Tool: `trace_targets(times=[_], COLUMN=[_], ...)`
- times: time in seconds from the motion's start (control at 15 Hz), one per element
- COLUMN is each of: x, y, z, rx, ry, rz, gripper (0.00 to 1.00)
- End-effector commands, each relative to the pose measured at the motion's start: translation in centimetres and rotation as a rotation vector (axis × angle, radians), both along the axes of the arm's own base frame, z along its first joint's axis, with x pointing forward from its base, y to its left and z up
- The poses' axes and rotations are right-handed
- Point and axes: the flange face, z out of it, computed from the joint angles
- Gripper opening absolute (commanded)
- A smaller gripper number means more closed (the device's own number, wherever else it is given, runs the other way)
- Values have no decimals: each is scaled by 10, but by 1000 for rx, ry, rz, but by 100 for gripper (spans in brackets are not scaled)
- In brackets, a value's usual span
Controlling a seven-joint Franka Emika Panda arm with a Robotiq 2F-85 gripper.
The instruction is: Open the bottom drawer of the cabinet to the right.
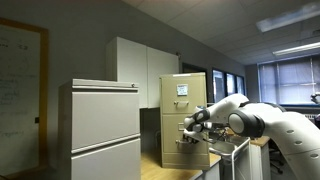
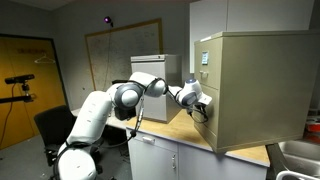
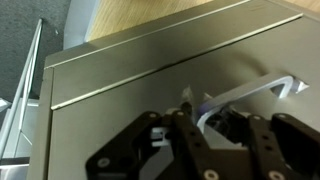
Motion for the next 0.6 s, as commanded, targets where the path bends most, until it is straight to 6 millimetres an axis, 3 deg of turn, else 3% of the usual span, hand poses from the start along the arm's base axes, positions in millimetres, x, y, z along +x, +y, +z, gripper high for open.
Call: trace_targets(times=[0.0, 0.4, 0.53], x=[-2, 0, 0], y=[36, 36, 45], z=[61, 62, 55], rx=[8, 12, 10], ry=[61, 54, 56], rz=[130, 134, 132], gripper=[5, 5, 5])
